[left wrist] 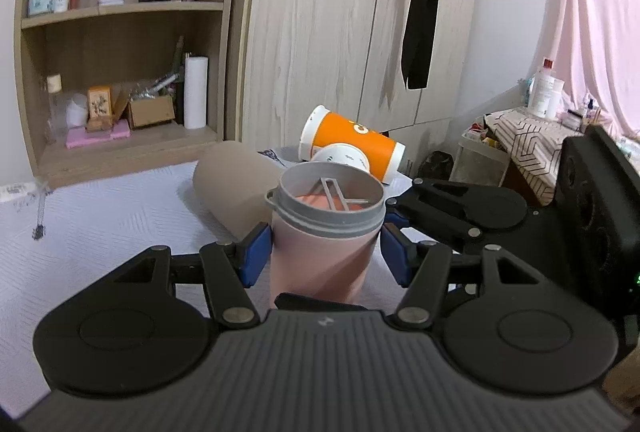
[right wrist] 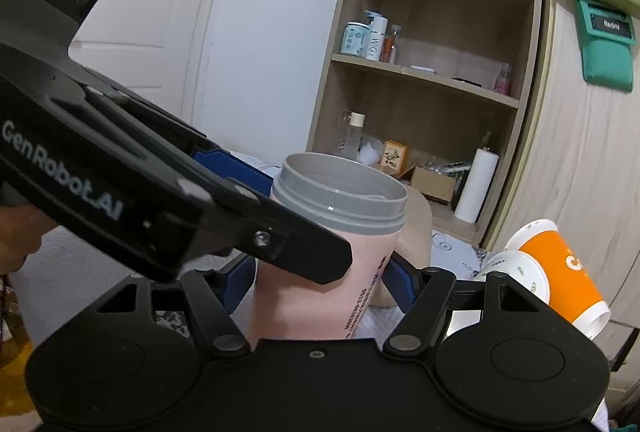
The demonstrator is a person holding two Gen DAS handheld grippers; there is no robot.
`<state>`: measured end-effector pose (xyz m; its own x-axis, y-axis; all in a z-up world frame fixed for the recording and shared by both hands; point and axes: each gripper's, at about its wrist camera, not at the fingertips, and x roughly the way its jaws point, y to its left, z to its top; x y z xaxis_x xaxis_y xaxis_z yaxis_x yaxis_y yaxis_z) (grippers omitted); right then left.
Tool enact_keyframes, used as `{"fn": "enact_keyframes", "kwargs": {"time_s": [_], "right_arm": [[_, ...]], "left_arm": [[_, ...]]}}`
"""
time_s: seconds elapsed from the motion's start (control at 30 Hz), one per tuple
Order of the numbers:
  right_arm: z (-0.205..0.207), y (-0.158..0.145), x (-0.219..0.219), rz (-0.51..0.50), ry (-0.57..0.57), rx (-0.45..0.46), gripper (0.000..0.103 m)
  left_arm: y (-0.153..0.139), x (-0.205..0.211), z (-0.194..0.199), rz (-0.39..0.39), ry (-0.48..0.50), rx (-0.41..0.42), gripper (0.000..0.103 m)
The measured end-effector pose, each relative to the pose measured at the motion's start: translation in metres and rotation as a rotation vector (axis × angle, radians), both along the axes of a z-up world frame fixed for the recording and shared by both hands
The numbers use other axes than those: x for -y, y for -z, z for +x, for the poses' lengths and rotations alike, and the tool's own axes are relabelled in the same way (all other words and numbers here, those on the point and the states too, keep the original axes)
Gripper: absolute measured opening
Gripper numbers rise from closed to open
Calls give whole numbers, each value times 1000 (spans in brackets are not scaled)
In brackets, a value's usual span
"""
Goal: Flip cup upright
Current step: 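Rotate the left tool to stand the pink cup upright on the table, then open the left gripper and release the upright pink cup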
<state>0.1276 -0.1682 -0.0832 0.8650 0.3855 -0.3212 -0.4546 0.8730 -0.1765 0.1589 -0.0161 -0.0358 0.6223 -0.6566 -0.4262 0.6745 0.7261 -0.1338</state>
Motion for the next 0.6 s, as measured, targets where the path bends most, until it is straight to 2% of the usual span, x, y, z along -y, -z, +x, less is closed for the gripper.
{"fn": "enact_keyframes", "kwargs": {"time_s": [0.07,0.4,0.5,0.6], "right_arm": [[1,-1,1,19,-6,-32,84],[-10,-4,3,58,12,-33,85],[-18,-6,7,69,24,-31,88],[-29,-10,13,66,26,-45,88]], "left_arm": [[-1,-2,0,-13,-2,-17,61],[-2,-2,-11,-20,-44,-73,64],[-9,-3,-20,-4,-71,-52,69],[-19,-7,-35,15,-112,-35,70]]}}
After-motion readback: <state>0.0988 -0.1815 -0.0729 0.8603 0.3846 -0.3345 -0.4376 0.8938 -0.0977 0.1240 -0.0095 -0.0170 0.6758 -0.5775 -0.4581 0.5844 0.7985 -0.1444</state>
